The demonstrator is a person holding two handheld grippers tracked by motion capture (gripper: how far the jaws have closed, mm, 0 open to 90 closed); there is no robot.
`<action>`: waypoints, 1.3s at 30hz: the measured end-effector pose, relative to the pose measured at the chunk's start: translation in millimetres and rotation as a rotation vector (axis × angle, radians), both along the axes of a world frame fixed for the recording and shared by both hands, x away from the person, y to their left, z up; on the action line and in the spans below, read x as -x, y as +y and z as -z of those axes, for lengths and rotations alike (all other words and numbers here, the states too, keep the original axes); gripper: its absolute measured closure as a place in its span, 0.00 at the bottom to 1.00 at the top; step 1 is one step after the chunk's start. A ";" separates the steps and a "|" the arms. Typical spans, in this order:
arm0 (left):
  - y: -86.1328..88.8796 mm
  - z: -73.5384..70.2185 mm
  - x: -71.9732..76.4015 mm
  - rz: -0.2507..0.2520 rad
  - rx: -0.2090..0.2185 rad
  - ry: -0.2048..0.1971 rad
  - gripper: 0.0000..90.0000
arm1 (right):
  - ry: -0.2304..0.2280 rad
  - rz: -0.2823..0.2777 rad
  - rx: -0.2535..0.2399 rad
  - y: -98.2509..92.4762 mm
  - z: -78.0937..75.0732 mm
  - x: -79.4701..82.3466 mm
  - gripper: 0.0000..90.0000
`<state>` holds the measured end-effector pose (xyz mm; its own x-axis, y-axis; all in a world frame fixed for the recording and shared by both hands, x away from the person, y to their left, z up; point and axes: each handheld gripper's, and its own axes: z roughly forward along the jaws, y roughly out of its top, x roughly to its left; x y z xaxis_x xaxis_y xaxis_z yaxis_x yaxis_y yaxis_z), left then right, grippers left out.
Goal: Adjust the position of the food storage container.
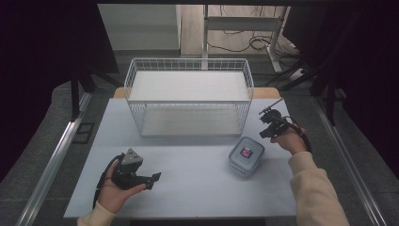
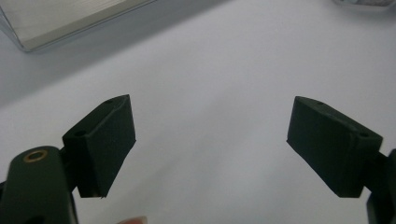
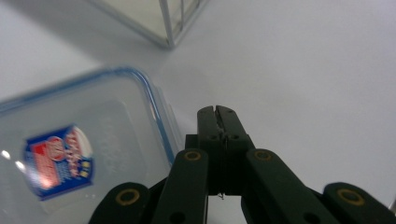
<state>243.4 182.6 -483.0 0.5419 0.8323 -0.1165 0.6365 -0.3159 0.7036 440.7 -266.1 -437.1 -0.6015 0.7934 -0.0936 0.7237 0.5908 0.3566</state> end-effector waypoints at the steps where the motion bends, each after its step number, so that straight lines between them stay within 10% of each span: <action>1: 0.2 0.4 0.0 -0.001 0.001 0.001 0.17 | 0.001 -0.004 0.011 -0.6 3.5 -0.3 0.99; 9: -5.0 0.0 1.1 0.015 -0.002 0.007 0.17 | 0.053 -0.030 0.074 3.8 25.0 2.8 0.99; 27: -4.1 2.1 0.2 -0.002 0.023 0.026 0.17 | 0.151 -0.026 0.009 30.5 21.9 47.5 0.99; 39: -2.3 6.0 -0.7 -0.010 0.014 0.037 0.17 | 0.162 -0.137 -0.031 60.8 23.1 81.5 0.99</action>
